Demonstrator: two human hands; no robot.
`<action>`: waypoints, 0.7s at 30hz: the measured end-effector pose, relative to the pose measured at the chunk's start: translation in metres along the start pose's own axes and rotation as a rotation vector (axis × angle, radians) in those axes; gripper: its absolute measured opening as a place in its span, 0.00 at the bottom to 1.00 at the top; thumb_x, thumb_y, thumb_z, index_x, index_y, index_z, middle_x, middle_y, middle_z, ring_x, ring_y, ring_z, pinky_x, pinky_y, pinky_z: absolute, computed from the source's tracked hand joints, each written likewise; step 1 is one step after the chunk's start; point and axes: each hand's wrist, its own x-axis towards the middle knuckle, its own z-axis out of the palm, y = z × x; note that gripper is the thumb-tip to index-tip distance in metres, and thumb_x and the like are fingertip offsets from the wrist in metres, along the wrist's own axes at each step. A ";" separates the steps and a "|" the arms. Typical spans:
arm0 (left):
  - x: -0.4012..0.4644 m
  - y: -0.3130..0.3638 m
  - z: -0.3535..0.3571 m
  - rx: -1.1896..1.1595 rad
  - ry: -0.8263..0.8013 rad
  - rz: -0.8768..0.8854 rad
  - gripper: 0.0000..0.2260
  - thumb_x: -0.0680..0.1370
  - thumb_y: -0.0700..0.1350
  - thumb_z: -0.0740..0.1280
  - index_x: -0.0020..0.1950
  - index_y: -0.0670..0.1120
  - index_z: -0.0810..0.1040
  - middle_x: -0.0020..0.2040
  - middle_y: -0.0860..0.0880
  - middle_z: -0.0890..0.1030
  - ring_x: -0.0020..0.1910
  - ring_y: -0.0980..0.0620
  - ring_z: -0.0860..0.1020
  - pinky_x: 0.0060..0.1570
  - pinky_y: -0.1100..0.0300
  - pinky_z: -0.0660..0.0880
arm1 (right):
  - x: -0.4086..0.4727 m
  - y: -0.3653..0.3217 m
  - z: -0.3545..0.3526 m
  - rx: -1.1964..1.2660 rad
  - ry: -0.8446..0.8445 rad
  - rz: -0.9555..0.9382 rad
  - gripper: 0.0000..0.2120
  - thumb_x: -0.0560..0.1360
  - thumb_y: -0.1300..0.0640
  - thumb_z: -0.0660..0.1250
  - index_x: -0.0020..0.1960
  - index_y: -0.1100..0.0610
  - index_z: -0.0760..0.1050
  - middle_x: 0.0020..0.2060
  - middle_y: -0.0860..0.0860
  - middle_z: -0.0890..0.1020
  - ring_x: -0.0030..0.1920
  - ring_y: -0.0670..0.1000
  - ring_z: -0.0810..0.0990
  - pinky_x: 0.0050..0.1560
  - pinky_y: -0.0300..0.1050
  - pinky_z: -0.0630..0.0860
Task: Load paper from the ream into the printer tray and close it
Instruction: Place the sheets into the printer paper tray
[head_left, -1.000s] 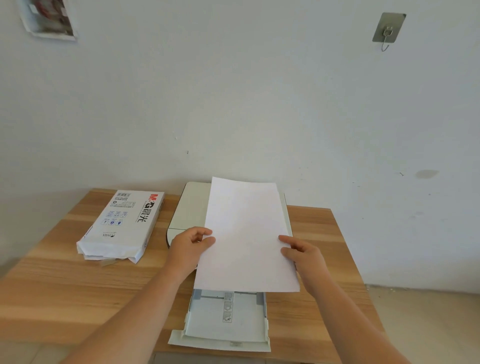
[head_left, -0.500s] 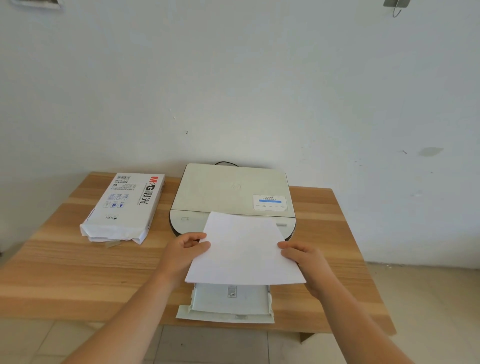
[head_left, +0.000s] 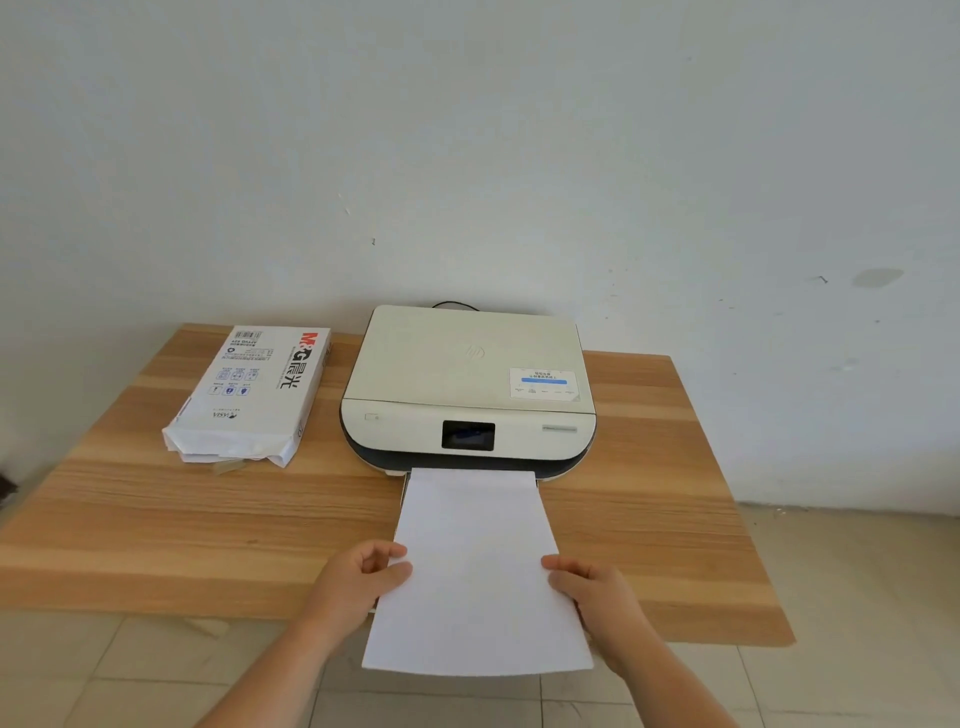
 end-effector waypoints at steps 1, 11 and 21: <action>-0.001 -0.004 0.002 0.006 0.005 -0.014 0.07 0.71 0.44 0.75 0.47 0.53 0.84 0.43 0.40 0.79 0.41 0.45 0.79 0.43 0.54 0.75 | 0.001 0.007 0.002 -0.008 0.001 0.009 0.09 0.76 0.65 0.66 0.51 0.58 0.82 0.45 0.55 0.86 0.46 0.56 0.84 0.52 0.54 0.79; -0.004 -0.025 0.012 0.079 0.021 -0.056 0.07 0.72 0.41 0.74 0.49 0.47 0.82 0.39 0.47 0.74 0.37 0.52 0.74 0.36 0.63 0.71 | 0.001 0.034 0.009 -0.077 0.044 0.009 0.11 0.76 0.64 0.65 0.51 0.51 0.82 0.47 0.51 0.85 0.47 0.53 0.82 0.43 0.44 0.77; -0.013 -0.039 0.016 0.085 0.010 -0.082 0.07 0.72 0.41 0.74 0.49 0.47 0.82 0.40 0.48 0.73 0.36 0.54 0.73 0.33 0.66 0.70 | 0.001 0.061 0.008 -0.088 0.035 0.008 0.10 0.77 0.65 0.65 0.52 0.53 0.81 0.50 0.52 0.84 0.50 0.53 0.82 0.50 0.47 0.79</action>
